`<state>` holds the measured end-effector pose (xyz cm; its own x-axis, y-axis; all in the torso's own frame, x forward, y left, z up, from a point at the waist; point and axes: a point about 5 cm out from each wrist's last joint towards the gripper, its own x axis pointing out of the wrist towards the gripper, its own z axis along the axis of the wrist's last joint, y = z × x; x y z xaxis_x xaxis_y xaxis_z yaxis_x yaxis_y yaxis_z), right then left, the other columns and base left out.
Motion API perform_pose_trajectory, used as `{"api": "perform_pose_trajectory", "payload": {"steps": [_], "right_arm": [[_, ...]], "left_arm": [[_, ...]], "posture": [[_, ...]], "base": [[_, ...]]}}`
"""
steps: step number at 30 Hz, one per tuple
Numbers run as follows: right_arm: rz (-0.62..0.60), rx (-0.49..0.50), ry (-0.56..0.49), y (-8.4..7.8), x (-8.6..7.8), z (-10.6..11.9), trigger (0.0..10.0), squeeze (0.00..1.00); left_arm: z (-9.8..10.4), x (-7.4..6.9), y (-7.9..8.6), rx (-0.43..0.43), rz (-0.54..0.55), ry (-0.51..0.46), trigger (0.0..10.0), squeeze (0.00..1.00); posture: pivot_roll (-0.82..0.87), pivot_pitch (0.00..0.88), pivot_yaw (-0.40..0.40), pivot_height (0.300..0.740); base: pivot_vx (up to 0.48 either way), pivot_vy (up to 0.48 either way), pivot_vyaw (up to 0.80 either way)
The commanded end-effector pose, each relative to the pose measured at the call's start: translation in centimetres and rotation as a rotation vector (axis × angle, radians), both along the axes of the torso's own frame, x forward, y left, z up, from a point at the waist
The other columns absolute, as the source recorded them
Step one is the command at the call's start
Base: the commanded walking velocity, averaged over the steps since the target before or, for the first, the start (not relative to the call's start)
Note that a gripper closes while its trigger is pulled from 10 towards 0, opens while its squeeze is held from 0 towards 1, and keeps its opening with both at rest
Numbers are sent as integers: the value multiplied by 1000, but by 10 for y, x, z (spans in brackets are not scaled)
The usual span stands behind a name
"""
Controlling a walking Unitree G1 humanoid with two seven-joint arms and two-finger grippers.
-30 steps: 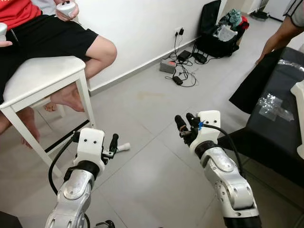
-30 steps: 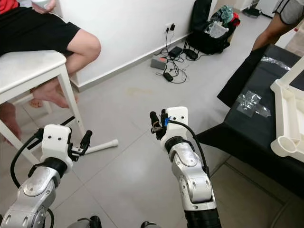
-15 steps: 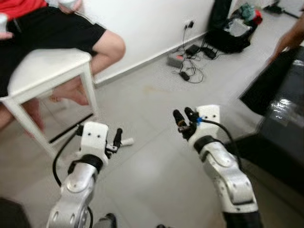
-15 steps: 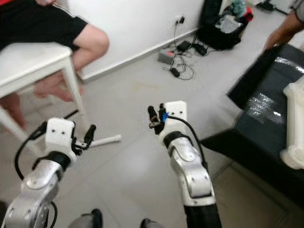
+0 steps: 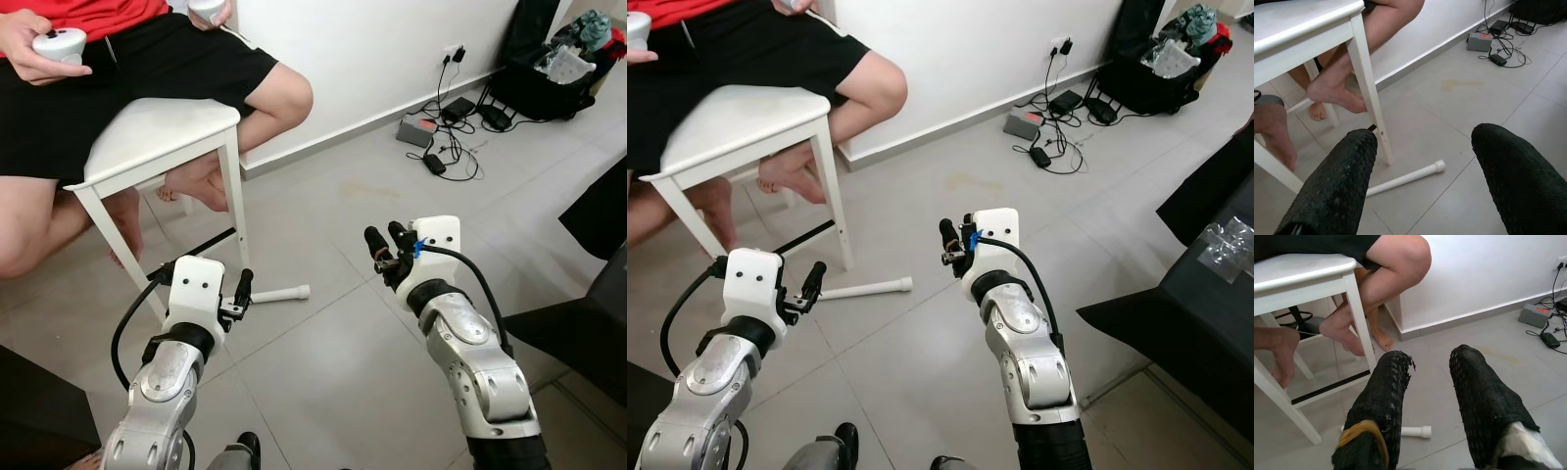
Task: Building children table
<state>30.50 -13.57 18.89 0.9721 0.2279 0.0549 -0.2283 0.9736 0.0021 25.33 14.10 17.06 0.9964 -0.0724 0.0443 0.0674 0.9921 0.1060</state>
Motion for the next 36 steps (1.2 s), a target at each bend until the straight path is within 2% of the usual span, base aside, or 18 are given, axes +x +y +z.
{"api": "perform_pose_trajectory", "payload": {"steps": [1,11,25,36], "right_arm": [[-24,-5,11,-7,-3,-4,10000,0],[-30,1,30,-7,-8,-9,10000,0],[-18,4,28,-6,-9,-9,10000,0],[-14,9,33,-7,-10,-11,10000,0]], "left_arm": [[-5,-2,-2,2,-13,26,10000,0],[-7,-4,0,-3,-7,35,10000,0],[2,3,-2,10,-10,-2,10000,0],[1,3,-2,17,-12,-5,10000,0]], "posture": [[8,254,-101,740],[10,239,-100,740],[7,239,-101,740],[7,238,-101,740]], "base": [[0,0,0],[-277,0,0],[0,0,0],[0,0,0]]}}
